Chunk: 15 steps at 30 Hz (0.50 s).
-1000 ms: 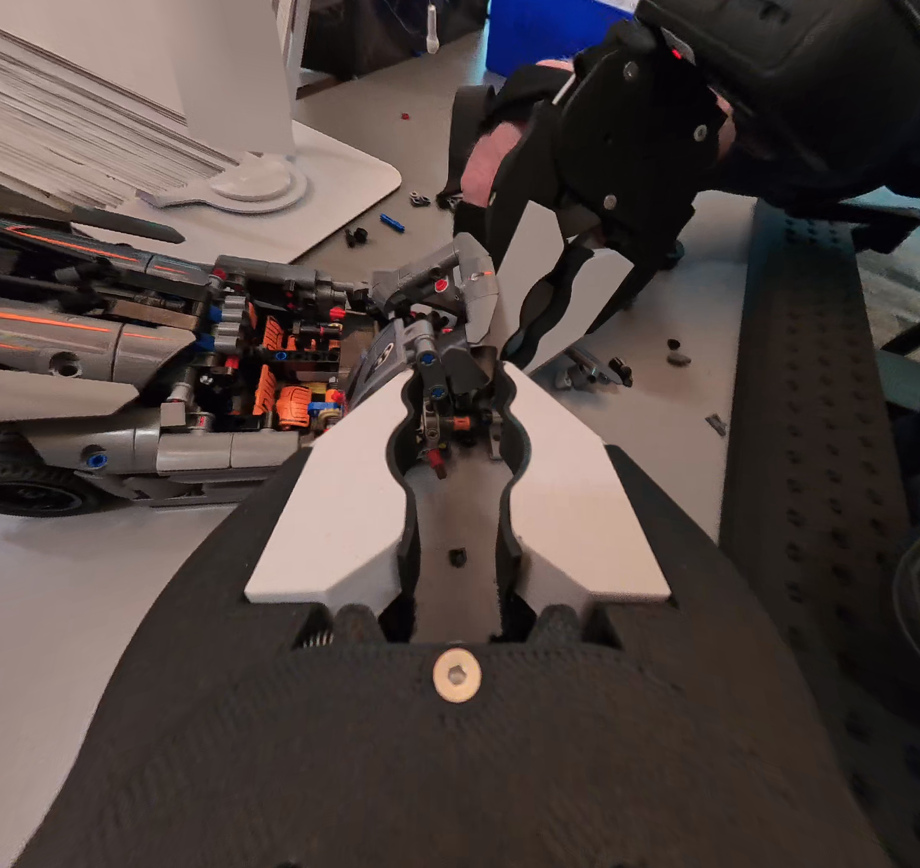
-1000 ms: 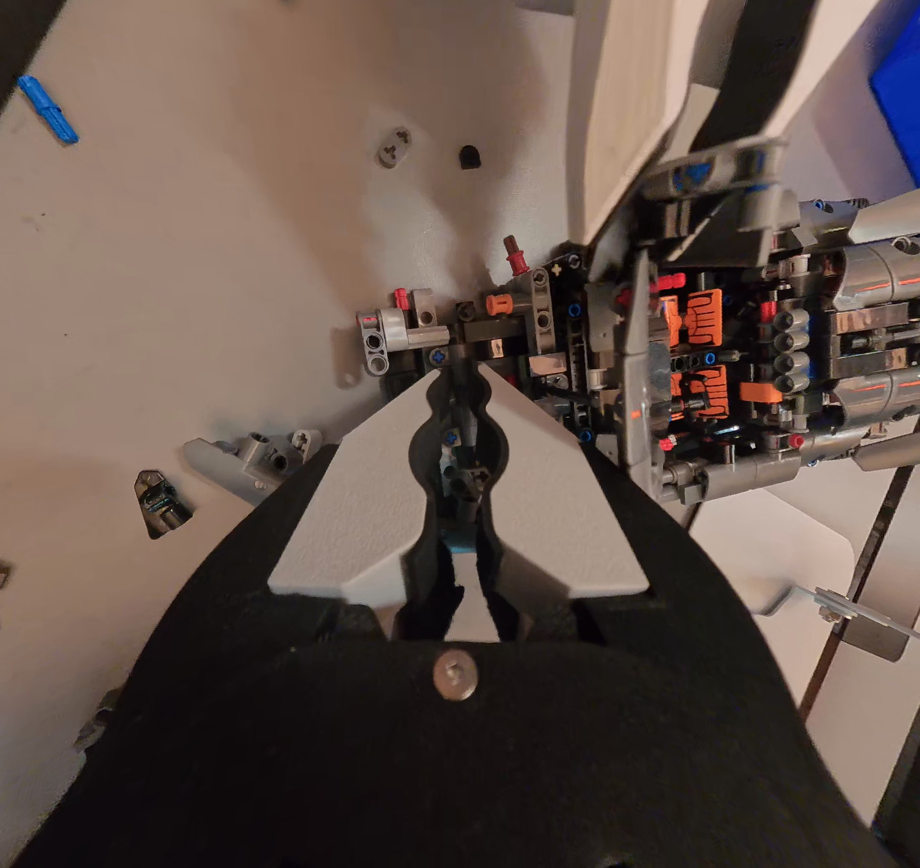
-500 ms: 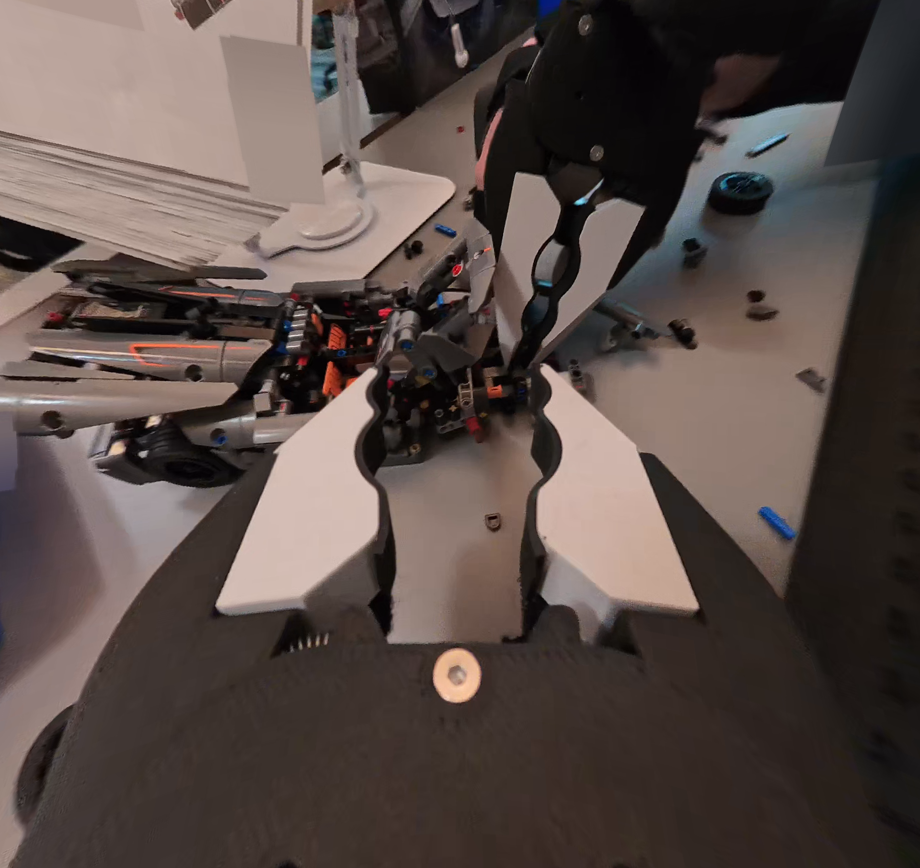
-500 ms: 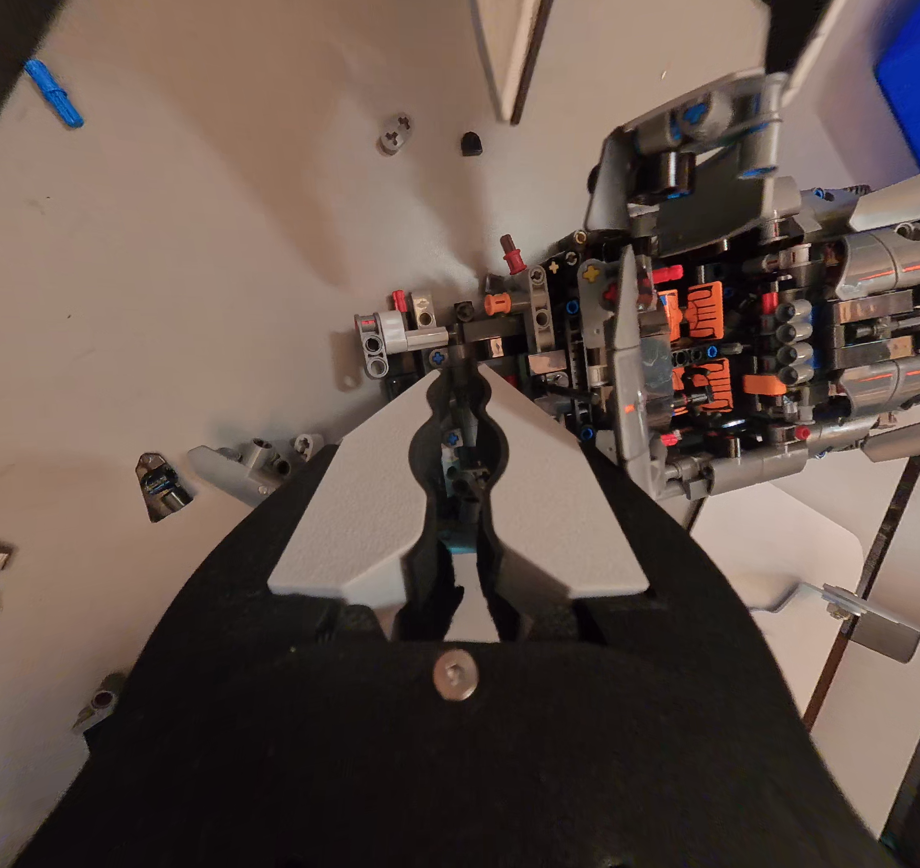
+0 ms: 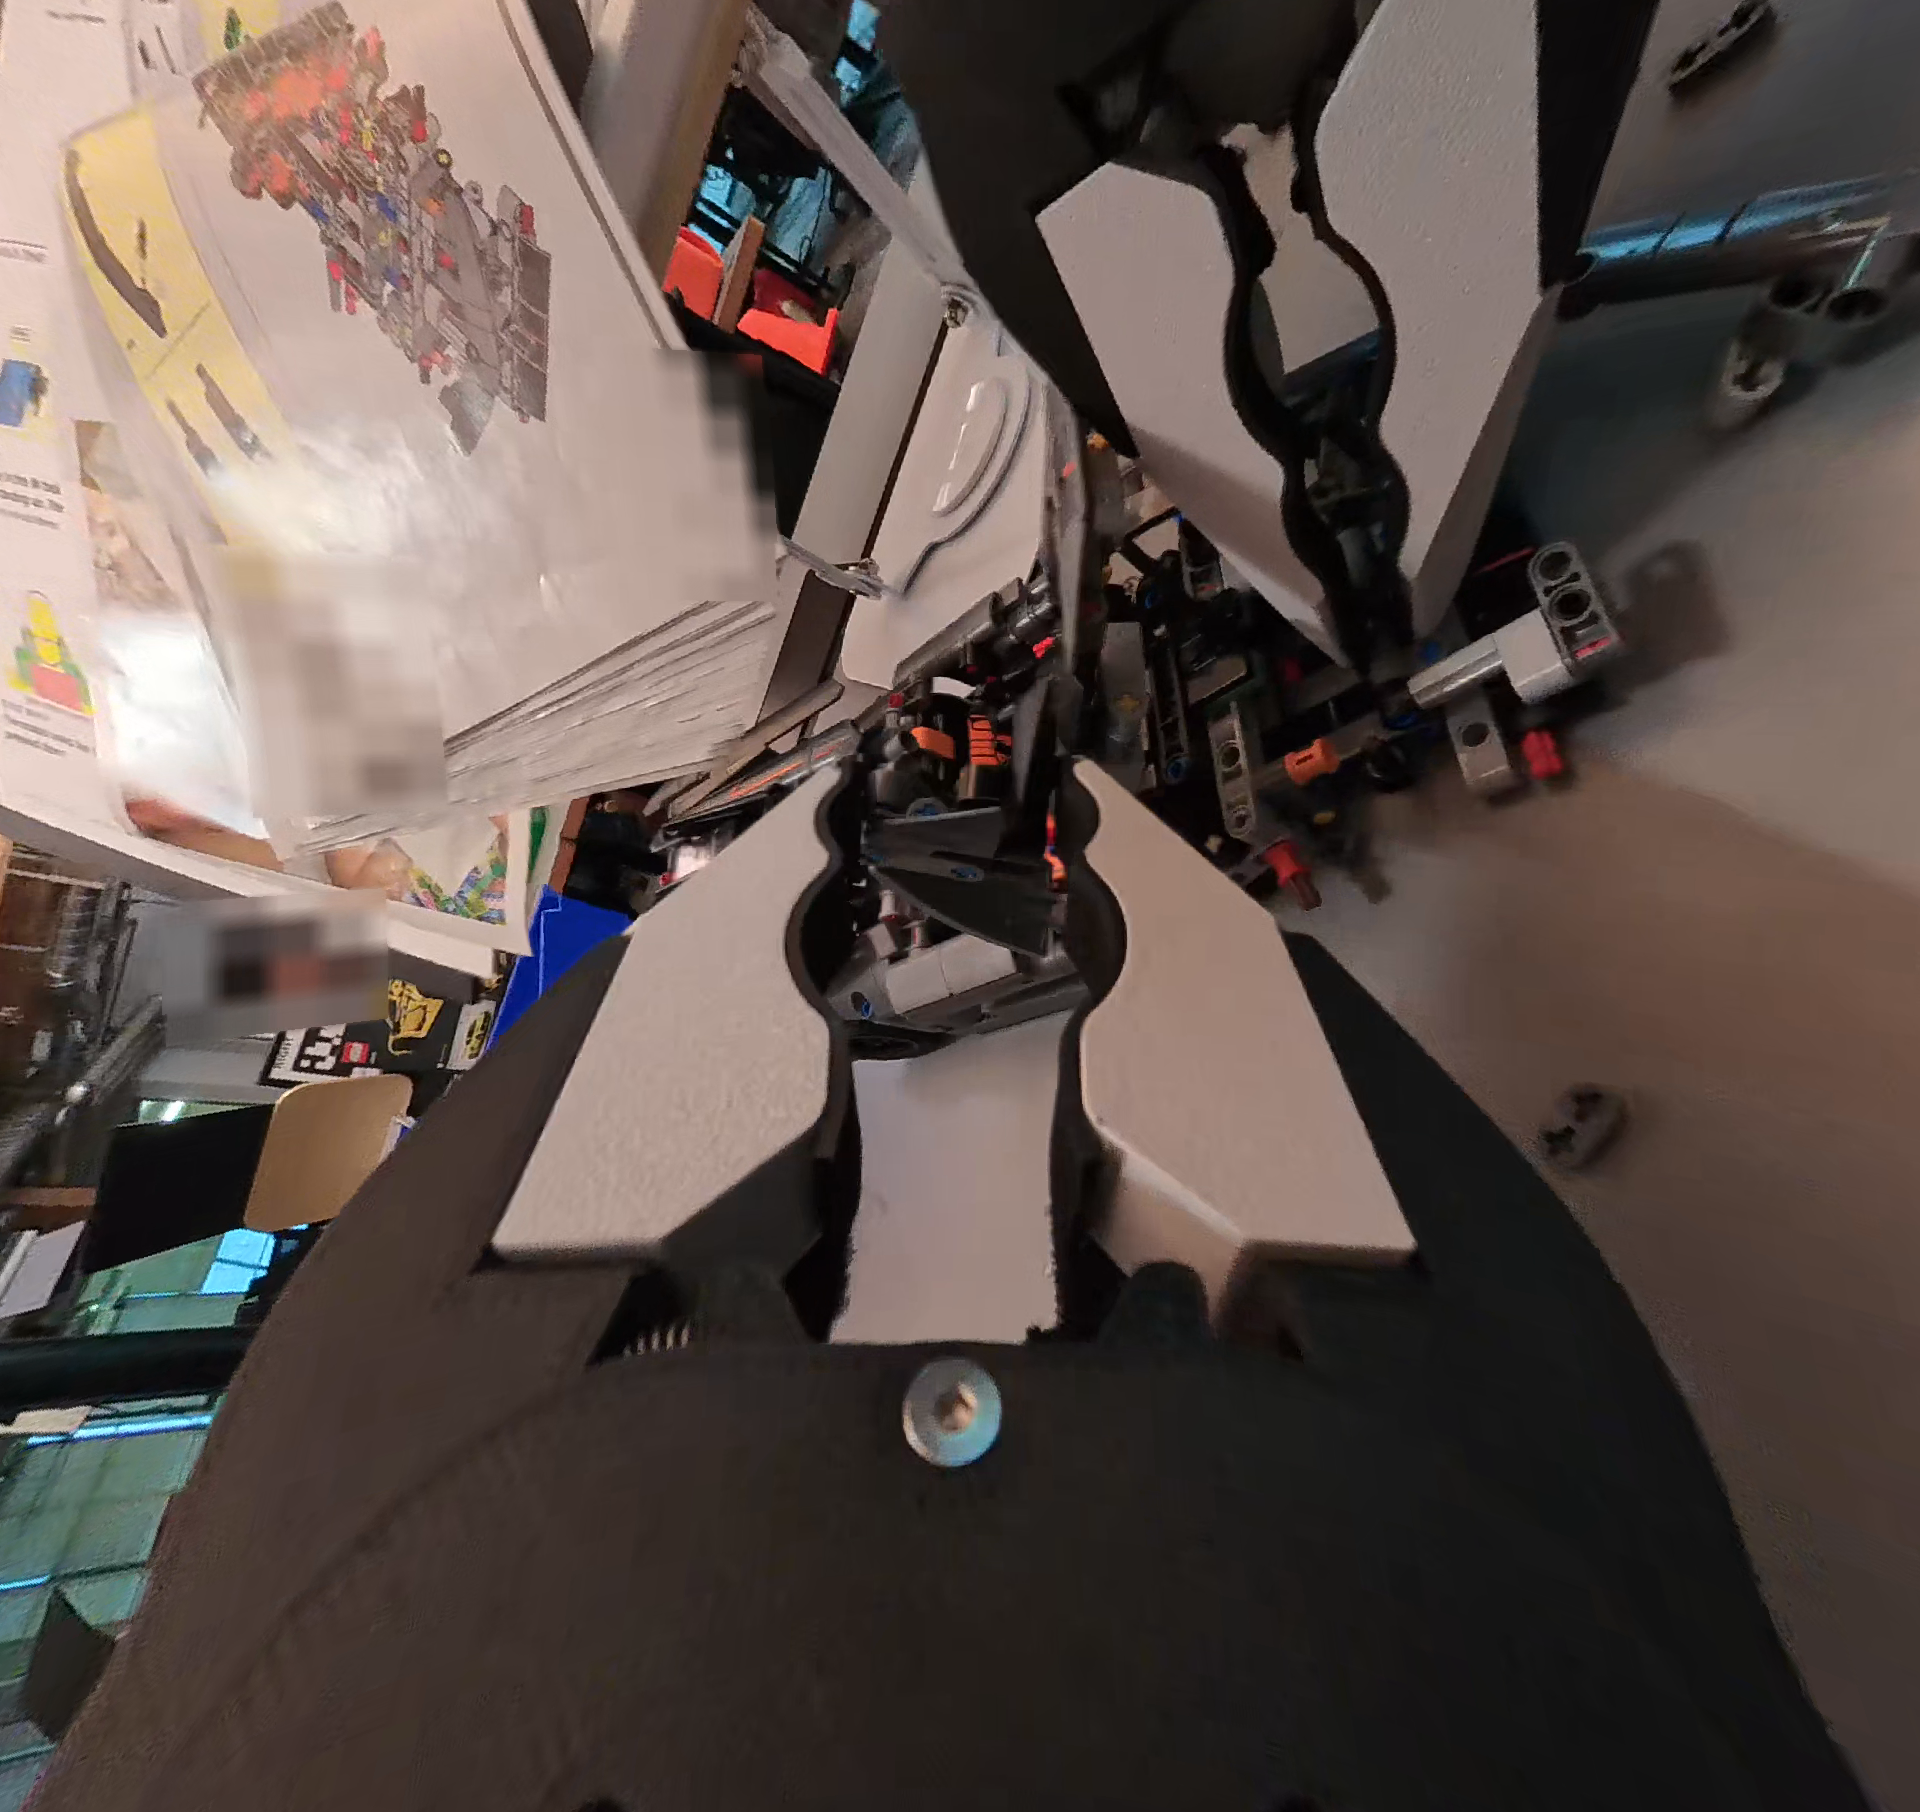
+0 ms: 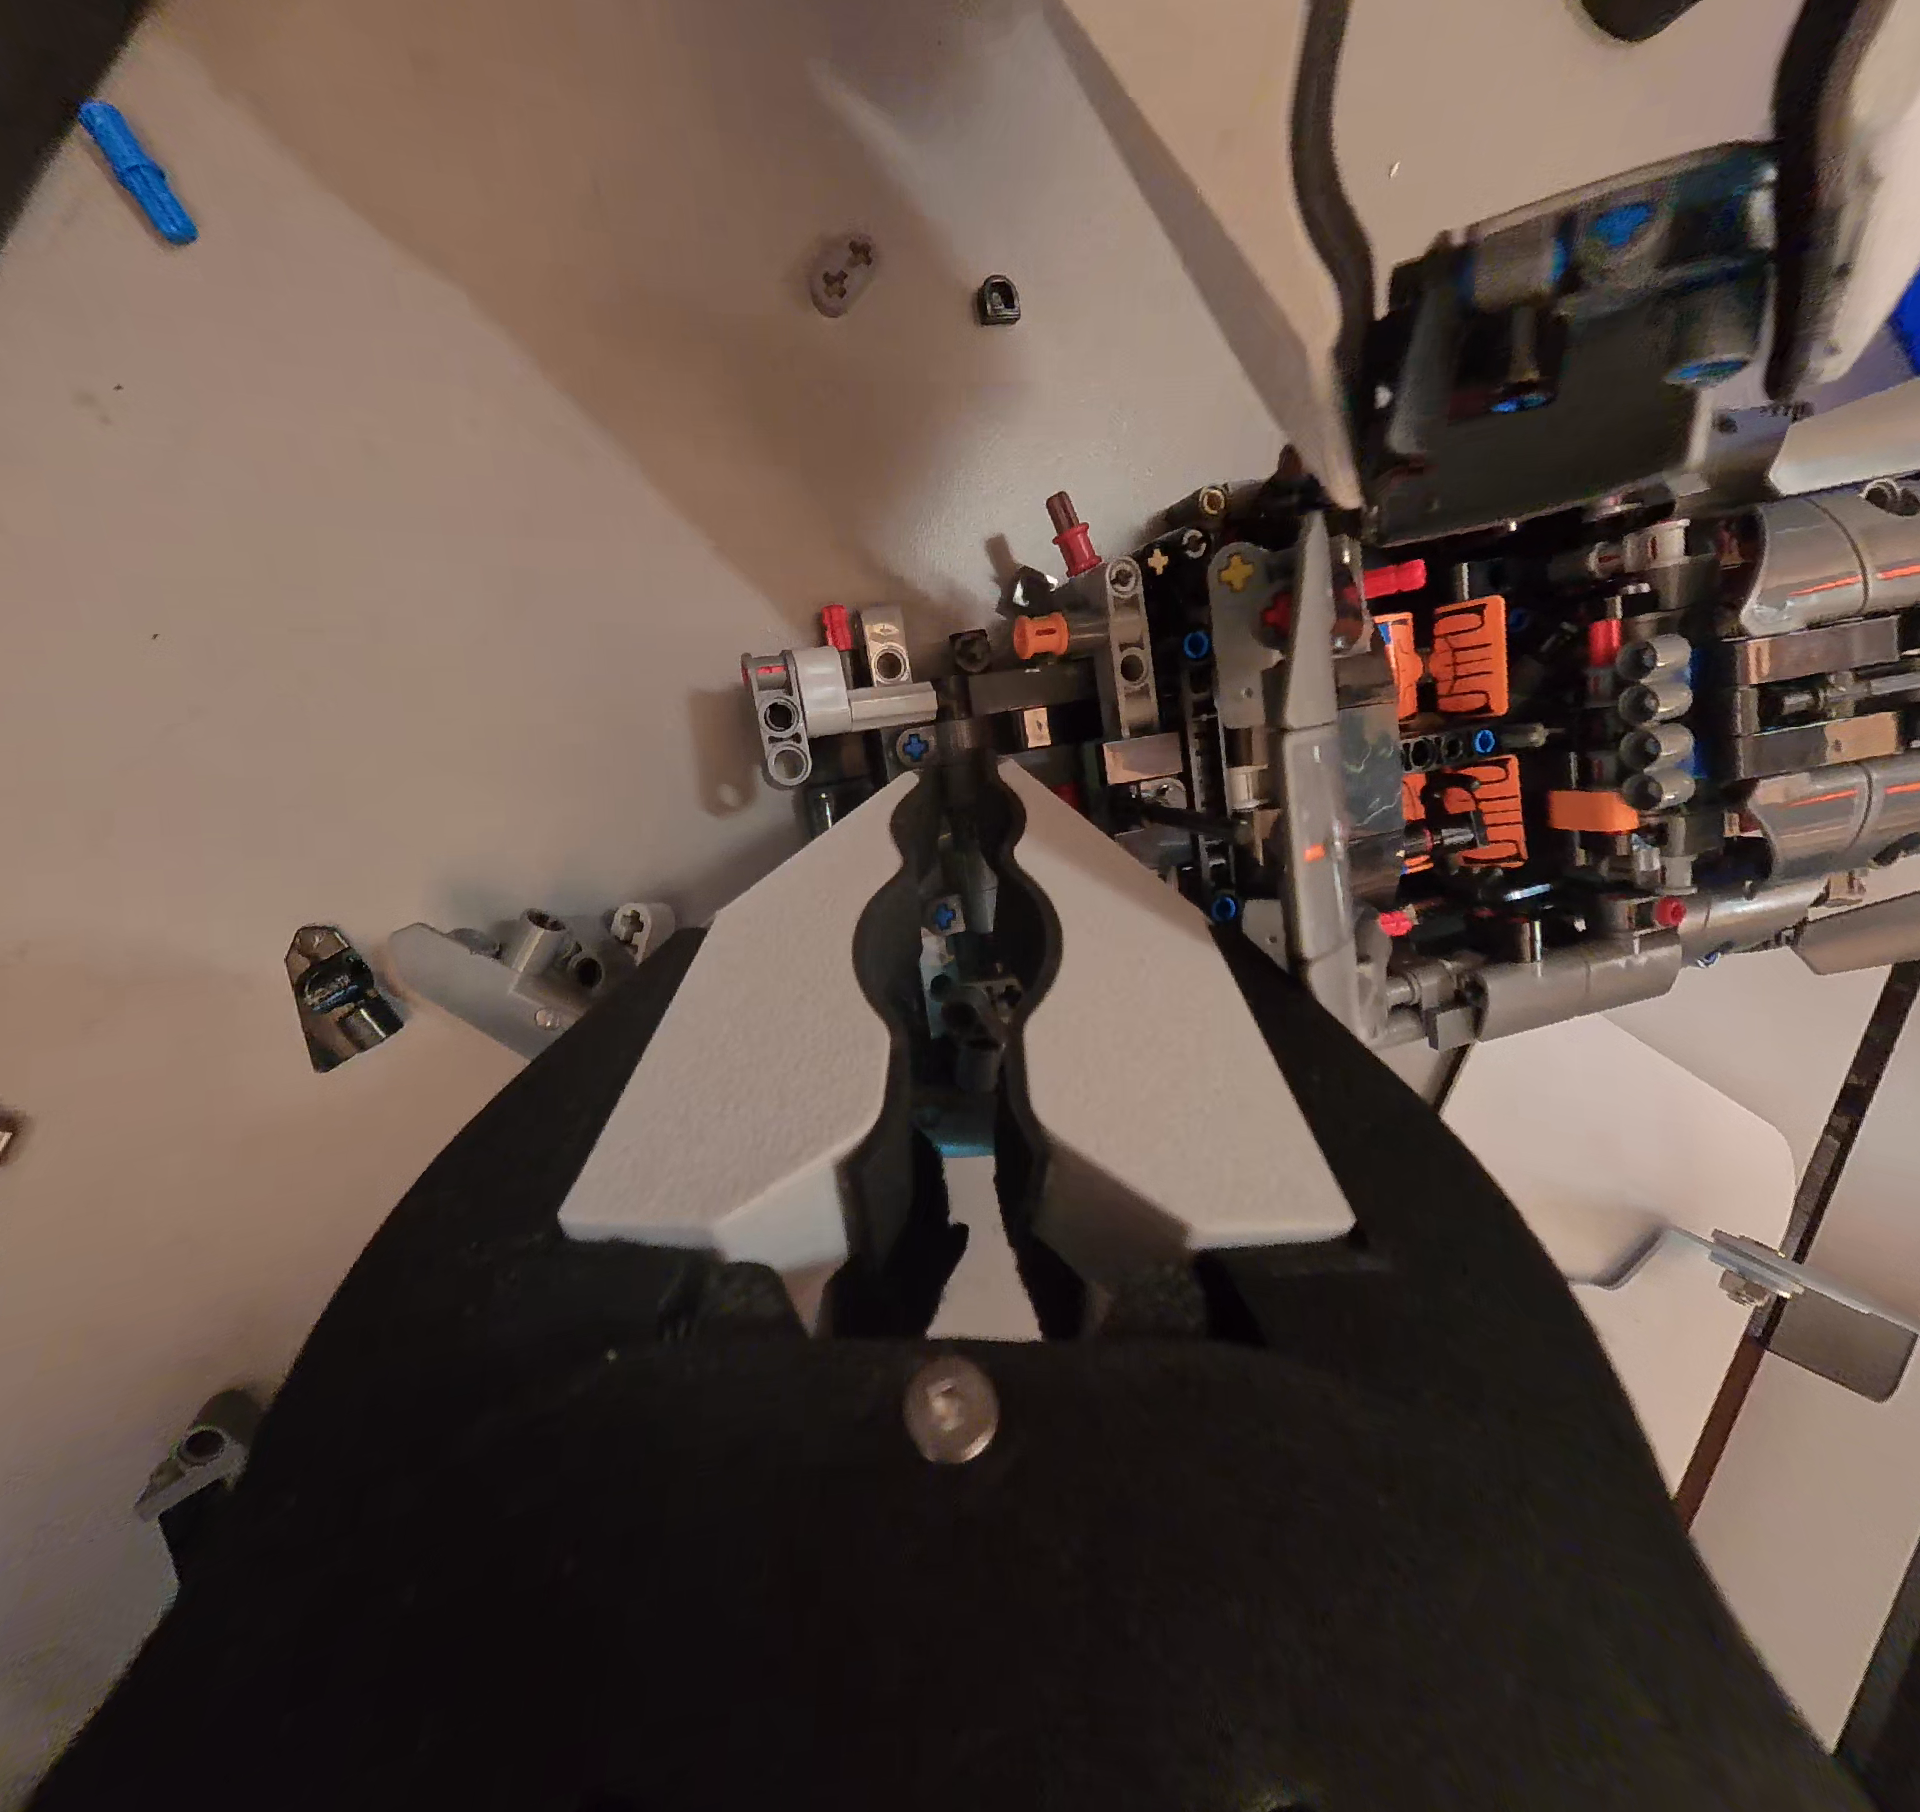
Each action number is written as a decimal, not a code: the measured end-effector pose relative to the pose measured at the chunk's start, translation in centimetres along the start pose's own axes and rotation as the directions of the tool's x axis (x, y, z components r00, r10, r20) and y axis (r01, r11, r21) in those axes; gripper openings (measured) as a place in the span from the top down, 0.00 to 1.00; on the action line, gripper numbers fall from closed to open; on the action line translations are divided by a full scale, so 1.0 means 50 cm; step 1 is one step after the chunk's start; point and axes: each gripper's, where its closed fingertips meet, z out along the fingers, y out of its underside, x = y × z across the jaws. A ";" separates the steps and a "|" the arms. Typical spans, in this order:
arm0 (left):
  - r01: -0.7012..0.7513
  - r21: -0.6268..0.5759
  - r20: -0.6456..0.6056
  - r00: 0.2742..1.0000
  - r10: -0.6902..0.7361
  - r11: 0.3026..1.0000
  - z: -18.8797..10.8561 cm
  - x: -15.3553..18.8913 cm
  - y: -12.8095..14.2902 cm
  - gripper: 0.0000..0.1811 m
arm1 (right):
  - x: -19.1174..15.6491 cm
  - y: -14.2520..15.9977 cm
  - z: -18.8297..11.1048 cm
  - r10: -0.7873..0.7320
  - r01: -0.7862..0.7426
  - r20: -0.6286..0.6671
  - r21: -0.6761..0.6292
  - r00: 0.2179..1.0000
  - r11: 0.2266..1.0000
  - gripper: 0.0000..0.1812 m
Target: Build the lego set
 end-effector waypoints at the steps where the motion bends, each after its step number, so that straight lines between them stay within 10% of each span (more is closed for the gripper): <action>1: 0.013 0.000 0.005 1.000 -0.013 1.000 0.000 -0.006 0.002 0.82 | 0.000 0.000 0.000 -0.001 0.001 0.000 0.002 1.000 1.000 0.97; 15: 0.314 -0.007 -0.080 0.946 -0.313 0.949 0.026 -0.061 0.031 0.91 | -0.002 0.000 -0.001 -0.009 0.009 0.003 0.010 1.000 1.000 0.97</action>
